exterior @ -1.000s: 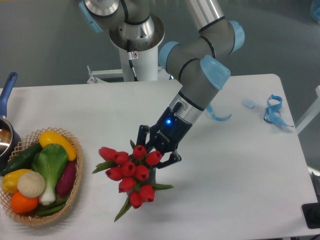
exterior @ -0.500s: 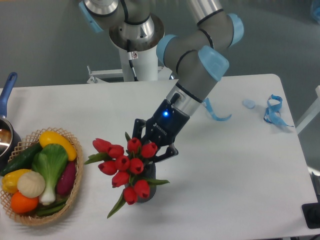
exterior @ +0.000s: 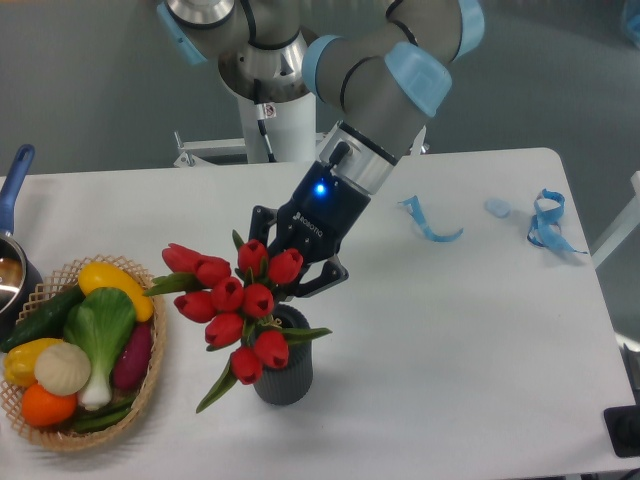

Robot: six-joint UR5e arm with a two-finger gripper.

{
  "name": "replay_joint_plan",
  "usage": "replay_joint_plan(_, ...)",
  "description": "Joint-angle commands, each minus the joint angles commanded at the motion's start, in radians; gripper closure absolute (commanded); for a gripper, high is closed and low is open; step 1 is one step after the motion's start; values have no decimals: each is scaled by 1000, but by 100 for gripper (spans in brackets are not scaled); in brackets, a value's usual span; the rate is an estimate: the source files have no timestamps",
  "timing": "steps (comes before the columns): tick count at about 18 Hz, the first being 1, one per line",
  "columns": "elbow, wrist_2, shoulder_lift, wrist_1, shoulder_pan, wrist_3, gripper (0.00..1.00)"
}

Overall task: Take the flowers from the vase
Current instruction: 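Lift the gripped tulips up and out of the dark grey vase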

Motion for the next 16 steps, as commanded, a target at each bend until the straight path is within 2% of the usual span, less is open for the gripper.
replay_joint_plan(8, 107, -14, 20, -2, 18, -136, 68)
replay_joint_plan(14, 184, -12, 54, -3, 26, -307, 68)
replay_joint_plan(16, 187, -12, 52, -3, 49, -313, 68)
